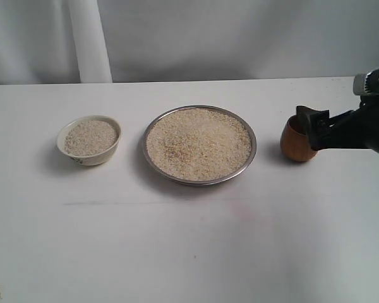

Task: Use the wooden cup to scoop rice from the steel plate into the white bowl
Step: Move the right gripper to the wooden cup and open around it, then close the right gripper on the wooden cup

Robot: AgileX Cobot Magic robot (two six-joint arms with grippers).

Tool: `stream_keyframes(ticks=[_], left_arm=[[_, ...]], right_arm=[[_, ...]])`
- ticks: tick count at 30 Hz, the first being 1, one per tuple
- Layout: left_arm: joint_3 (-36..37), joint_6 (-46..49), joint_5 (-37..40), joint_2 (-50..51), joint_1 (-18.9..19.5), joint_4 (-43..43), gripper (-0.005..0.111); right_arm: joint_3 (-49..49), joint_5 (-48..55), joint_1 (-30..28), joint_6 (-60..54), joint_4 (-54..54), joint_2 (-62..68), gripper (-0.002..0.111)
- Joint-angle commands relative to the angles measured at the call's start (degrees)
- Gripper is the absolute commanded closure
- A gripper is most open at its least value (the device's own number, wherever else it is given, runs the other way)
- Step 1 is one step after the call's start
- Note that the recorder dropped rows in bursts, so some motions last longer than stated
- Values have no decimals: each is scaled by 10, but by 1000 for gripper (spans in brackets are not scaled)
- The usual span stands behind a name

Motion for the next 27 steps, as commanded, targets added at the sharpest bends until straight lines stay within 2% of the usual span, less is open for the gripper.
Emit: stream_keyframes(ticks=[1,6,10,18,27], left_arm=[[-1,-2,-5,-1,-3,-1,107],[-1,-2,-5,-1,-3,-1,107],[-1,-2,-5,-1,-3,-1,107],[-1,-2,-5,-1,-3,-1,107],[-1,-2,-5,-1,-3,-1,107]], right_arm=[[0,-82,0,-65,82,86,3],[0,-222,0,-72,82,206,3],[-3,-289,0,-83,82,269,3],[-59,-293,0,-87,81,362,3],[-110,-290,-1,-87,104,399,3]])
